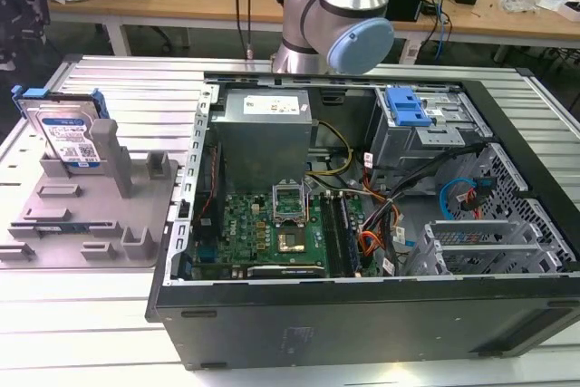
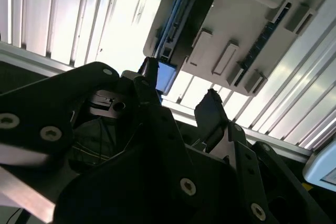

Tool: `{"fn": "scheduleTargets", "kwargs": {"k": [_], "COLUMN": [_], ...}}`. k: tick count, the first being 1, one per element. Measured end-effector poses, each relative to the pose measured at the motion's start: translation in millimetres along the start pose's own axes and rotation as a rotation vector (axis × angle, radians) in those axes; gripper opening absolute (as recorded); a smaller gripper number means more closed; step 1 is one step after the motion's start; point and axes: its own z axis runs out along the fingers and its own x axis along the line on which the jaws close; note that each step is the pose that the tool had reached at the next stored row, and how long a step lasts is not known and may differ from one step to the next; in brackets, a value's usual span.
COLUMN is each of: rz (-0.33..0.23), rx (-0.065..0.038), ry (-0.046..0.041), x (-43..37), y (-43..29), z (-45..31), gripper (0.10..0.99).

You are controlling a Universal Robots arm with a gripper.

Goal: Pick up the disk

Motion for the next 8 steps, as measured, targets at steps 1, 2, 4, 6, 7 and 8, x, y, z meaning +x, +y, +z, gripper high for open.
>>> {"fn": "scheduleTargets", "kwargs": {"k": [1,2,4,6,7,8], "rz": [-0.001,-0.002,-0.005,-0.014,-0.016,-0.017], "rx": [0.001,0.003,0.005,0.006,0.007,0.007], "ry": [0.0016,0.003,0.0073,0.0114,0.019,0.0239], "x": [-2.3,-2.7,-2.4,-2.1,-2.0,-2.0], "y": [1.0,2.5,5.2,7.5,8.5,8.7], "z": [0.3,0.8,1.6,2.6,2.7,2.7], "gripper": [0.557,0.557,0.557,0.557,0.557,0.557]}}
